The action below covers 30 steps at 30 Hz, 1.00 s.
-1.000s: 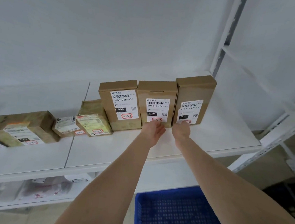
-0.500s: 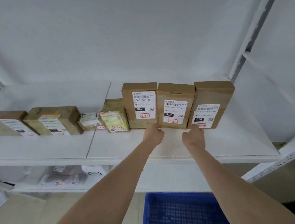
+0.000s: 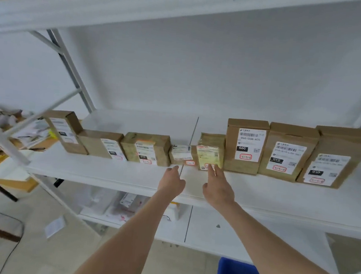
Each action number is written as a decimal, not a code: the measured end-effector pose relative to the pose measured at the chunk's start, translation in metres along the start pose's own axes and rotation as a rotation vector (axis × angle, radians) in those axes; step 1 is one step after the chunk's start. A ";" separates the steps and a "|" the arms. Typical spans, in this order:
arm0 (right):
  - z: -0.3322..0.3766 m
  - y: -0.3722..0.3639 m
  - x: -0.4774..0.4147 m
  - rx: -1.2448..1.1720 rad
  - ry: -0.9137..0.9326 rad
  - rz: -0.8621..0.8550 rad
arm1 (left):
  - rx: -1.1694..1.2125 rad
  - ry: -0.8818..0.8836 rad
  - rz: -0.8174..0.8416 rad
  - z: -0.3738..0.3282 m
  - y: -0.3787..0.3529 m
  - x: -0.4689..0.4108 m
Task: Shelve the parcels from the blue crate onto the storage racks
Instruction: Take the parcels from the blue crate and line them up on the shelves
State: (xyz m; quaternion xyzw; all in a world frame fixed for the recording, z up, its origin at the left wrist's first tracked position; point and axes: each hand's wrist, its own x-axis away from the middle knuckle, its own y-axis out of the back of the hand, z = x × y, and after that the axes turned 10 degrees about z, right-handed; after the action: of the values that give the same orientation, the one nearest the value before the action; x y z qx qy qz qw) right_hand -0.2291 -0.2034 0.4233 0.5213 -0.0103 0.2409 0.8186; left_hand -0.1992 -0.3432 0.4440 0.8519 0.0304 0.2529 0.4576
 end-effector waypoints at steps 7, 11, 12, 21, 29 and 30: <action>0.093 -0.030 -0.064 0.189 -0.011 -0.084 | -0.308 -0.201 -0.219 0.076 0.077 -0.058; 0.114 -0.022 -0.110 0.340 -0.081 -0.107 | -0.437 -0.305 -0.178 0.089 0.122 -0.104; 0.115 -0.019 -0.119 0.368 -0.097 -0.102 | -0.467 -0.313 -0.144 0.090 0.128 -0.115; 0.117 -0.019 -0.167 0.461 -0.142 0.002 | -0.672 -0.352 0.023 0.086 0.128 -0.176; 0.115 -0.016 -0.179 0.440 -0.176 0.016 | -0.670 -0.377 -0.022 0.084 0.127 -0.192; 0.114 -0.016 -0.178 0.455 -0.172 0.028 | -0.665 -0.373 -0.015 0.084 0.128 -0.191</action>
State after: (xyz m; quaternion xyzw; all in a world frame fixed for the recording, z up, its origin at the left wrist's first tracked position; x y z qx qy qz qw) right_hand -0.3530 -0.3752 0.4139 0.7107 -0.0329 0.2031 0.6727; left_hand -0.3504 -0.5355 0.4307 0.6879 -0.1310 0.0862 0.7087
